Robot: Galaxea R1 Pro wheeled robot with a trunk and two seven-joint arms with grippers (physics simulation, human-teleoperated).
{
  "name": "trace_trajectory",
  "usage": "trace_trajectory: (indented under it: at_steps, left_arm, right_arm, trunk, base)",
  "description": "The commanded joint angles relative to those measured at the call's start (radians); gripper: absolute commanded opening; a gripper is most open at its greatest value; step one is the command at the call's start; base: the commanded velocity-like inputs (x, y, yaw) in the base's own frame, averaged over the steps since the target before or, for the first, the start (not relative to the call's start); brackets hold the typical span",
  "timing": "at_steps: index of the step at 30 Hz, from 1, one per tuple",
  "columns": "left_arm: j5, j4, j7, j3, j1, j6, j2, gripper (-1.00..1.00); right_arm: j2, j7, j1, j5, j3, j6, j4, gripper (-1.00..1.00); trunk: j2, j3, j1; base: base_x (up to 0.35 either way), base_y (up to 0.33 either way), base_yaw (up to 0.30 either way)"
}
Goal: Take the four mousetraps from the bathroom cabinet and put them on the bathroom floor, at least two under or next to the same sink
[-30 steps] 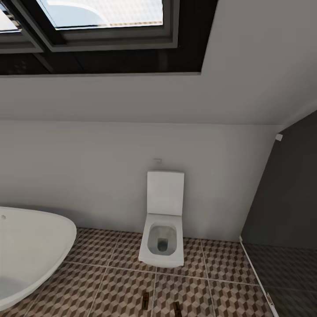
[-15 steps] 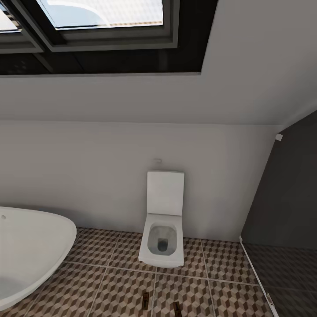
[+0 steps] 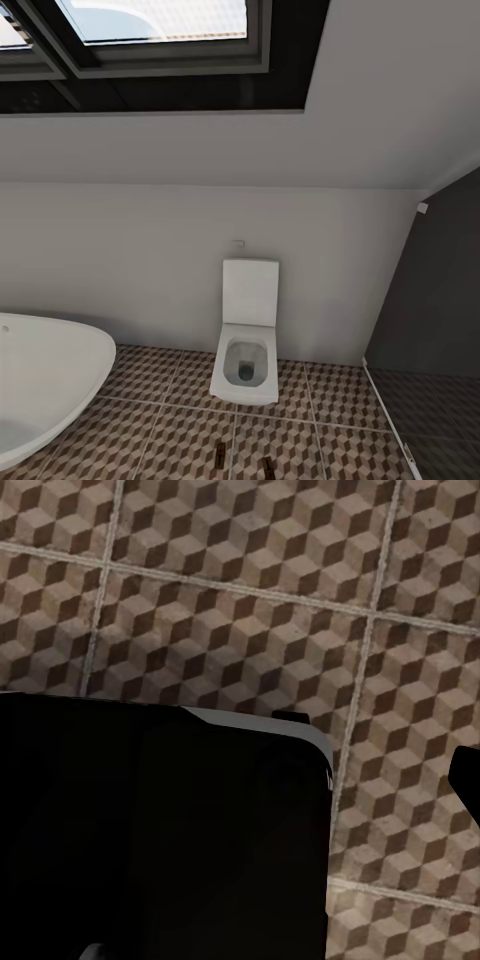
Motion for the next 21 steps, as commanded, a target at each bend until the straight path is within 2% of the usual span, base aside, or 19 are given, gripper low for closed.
trace_trajectory:
  at_steps: [1,21]
  left_arm:
    - [0.005,0.001,0.003,-0.009,-0.001,-0.003,0.000,1.00]
    - [0.005,0.001,0.003,-0.008,-0.001,-0.003,0.000,1.00]
  right_arm:
    - [0.000,-0.001,-0.001,-0.004,0.006,-0.003,0.001,1.00]
    - [0.000,-0.001,-0.001,-0.004,0.006,-0.003,0.001,1.00]
  trunk:
    - [-0.002,-0.002,0.001]
    - [-0.002,-0.002,0.001]
  base:
    - [0.000,0.000,0.000]
    - [0.000,0.000,0.000]
